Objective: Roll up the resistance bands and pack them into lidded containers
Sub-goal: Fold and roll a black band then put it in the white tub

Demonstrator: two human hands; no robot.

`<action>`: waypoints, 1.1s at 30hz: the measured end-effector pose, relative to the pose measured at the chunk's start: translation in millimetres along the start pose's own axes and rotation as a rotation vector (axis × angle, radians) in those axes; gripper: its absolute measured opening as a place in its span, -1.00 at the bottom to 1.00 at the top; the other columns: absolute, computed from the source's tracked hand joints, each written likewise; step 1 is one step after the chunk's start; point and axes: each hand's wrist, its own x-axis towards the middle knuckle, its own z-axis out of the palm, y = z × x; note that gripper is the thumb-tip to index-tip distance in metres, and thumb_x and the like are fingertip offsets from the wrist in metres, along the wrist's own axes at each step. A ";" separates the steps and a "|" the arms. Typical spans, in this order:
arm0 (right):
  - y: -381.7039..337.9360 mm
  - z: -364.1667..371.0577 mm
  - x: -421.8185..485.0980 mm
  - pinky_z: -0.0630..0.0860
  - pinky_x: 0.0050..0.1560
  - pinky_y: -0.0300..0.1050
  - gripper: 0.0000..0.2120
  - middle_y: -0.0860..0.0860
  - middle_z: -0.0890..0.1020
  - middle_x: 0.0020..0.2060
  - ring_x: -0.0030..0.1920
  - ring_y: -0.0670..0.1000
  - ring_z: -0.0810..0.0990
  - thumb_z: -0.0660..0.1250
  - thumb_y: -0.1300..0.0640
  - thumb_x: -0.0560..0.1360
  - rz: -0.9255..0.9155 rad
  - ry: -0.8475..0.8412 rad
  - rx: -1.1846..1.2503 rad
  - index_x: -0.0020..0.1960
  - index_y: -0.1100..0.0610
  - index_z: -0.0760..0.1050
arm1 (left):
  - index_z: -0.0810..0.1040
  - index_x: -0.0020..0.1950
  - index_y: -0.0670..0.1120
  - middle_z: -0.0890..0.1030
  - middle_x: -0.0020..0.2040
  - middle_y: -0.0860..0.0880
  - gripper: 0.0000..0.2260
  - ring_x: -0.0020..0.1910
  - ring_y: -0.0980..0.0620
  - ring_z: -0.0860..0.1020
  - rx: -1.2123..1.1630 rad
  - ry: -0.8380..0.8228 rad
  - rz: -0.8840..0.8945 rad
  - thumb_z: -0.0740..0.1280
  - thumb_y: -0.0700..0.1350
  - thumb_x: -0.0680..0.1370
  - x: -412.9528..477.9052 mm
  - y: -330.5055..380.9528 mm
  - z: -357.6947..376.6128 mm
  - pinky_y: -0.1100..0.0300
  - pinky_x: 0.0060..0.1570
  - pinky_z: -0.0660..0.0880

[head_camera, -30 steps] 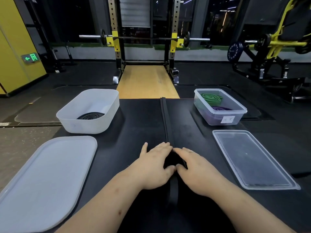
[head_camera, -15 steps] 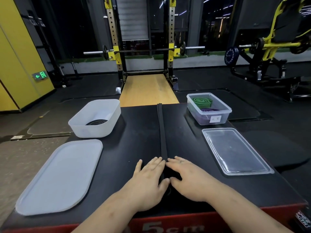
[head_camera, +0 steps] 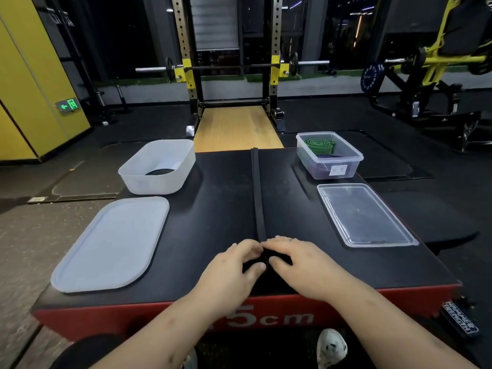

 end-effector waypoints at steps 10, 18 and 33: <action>7.7 5.0 -3.8 0.07 0.55 -0.27 -0.61 -0.26 0.45 0.45 0.51 -0.22 0.29 0.26 -0.04 0.66 -0.001 0.047 0.034 0.49 -0.17 0.44 | 0.61 0.06 0.16 0.52 -0.01 0.43 -0.93 0.14 0.46 0.42 0.076 0.054 0.039 0.35 0.08 0.62 -4.1 -2.9 -2.8 0.35 0.49 0.10; 5.7 6.1 -5.0 0.16 0.59 -0.15 -0.60 -0.26 0.45 0.46 0.50 -0.26 0.29 0.26 -0.03 0.66 0.003 0.082 0.096 0.49 -0.23 0.43 | 0.56 -0.06 0.11 0.50 0.18 0.31 -0.87 0.21 0.45 0.33 0.160 0.093 -0.011 0.40 0.13 0.56 -8.0 2.0 7.3 0.13 0.58 0.03; 5.9 6.6 -3.8 0.08 0.59 -0.22 -0.68 -0.25 0.43 0.48 0.49 -0.27 0.28 0.27 -0.08 0.66 -0.017 0.043 0.016 0.39 -0.16 0.55 | 0.70 -0.13 0.09 0.51 0.02 0.26 -0.79 0.20 0.34 0.31 0.075 0.153 0.001 0.33 0.09 0.62 -11.7 6.6 19.1 0.09 0.45 0.22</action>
